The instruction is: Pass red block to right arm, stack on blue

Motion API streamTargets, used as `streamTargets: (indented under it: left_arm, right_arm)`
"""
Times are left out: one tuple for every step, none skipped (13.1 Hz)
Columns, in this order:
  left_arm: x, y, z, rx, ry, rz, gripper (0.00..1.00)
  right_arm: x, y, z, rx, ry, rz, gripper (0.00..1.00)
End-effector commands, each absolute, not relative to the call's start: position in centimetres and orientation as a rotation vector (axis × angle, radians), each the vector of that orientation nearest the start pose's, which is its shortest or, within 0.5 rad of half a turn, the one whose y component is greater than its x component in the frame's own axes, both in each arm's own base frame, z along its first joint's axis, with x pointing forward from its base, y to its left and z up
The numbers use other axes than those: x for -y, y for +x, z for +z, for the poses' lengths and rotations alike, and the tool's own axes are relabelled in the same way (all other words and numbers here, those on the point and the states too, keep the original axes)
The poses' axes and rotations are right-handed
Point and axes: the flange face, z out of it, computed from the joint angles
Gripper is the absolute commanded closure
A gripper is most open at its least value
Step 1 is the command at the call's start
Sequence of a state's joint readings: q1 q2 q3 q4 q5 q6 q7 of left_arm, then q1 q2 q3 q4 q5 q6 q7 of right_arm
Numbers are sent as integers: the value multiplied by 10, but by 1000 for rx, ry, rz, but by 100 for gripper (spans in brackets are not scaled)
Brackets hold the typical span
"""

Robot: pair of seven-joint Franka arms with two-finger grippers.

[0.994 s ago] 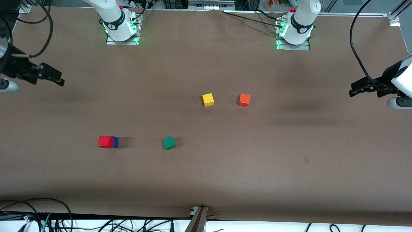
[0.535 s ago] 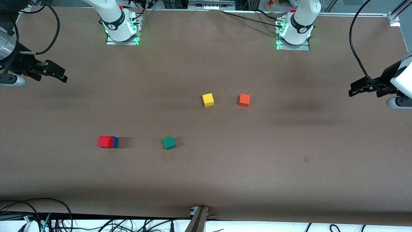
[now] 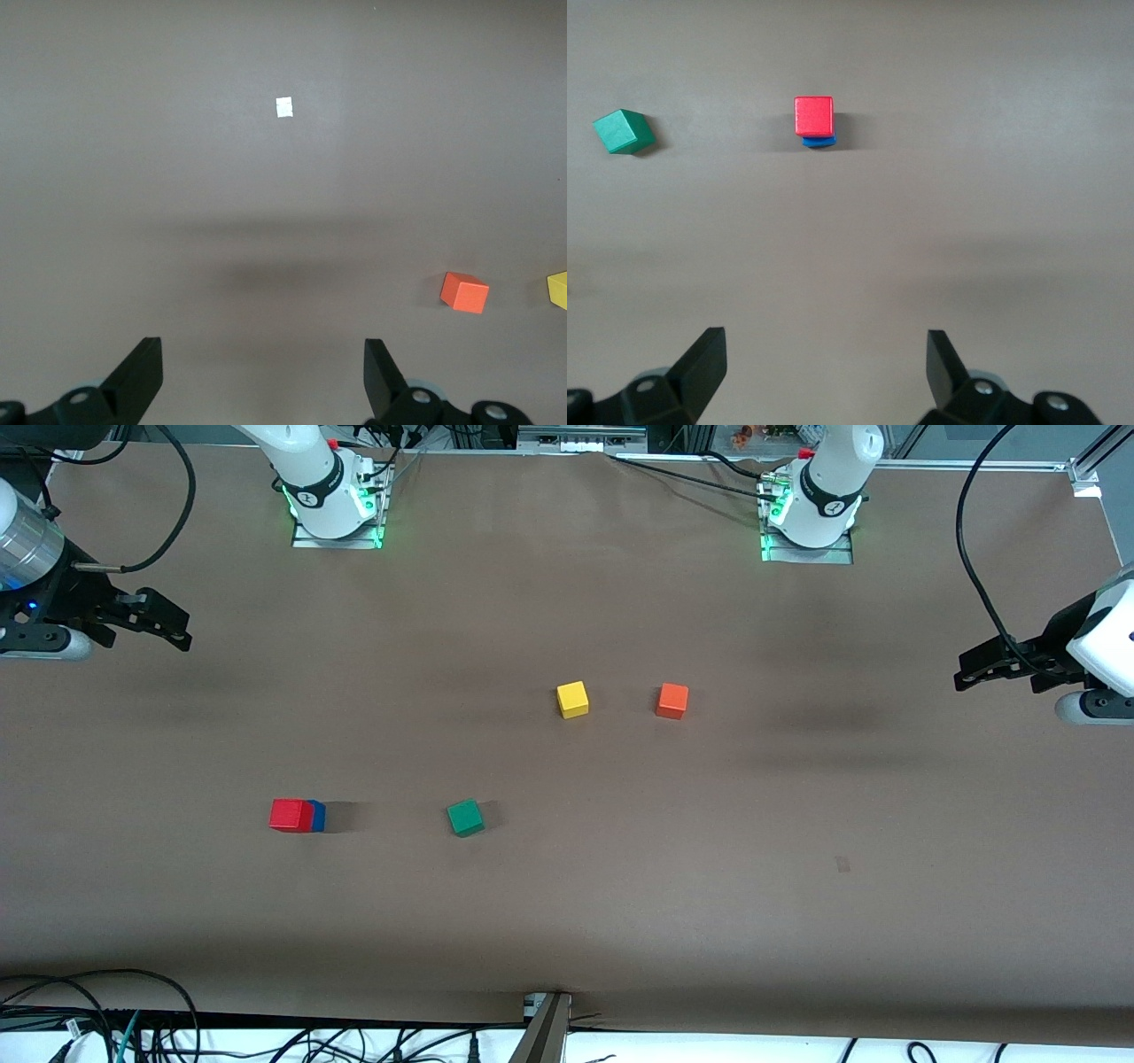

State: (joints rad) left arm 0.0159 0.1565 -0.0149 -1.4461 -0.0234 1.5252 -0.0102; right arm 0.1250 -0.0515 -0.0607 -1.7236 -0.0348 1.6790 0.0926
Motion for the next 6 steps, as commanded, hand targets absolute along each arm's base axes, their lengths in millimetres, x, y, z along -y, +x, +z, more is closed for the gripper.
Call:
streamTargets:
  left_arm:
    - [3,600,594,24,-3140,113,0]
    - [3,600,594,24,-3140,113,0]
    - [3,601,593,27,-3139,116,0]
    - [5,601,593,20,-3140,116,0]
    - [9,600,593,10,-3139,116,0]
    - [10,600,593,7,-3139,116,0]
  right_arm:
    - [-34,555,596,-27,-3185,-40,0]
    - [-33,559,595,-20,-3185,-37,0]
    - [-33,561,593,-23,-3184,-32,0]
    - [-33,563,591,-25,-3183,-25,0]
    - [-33,562,591,-25,-3183,-22,0]
    - [-31,561,589,-35,-3184,-10,0]
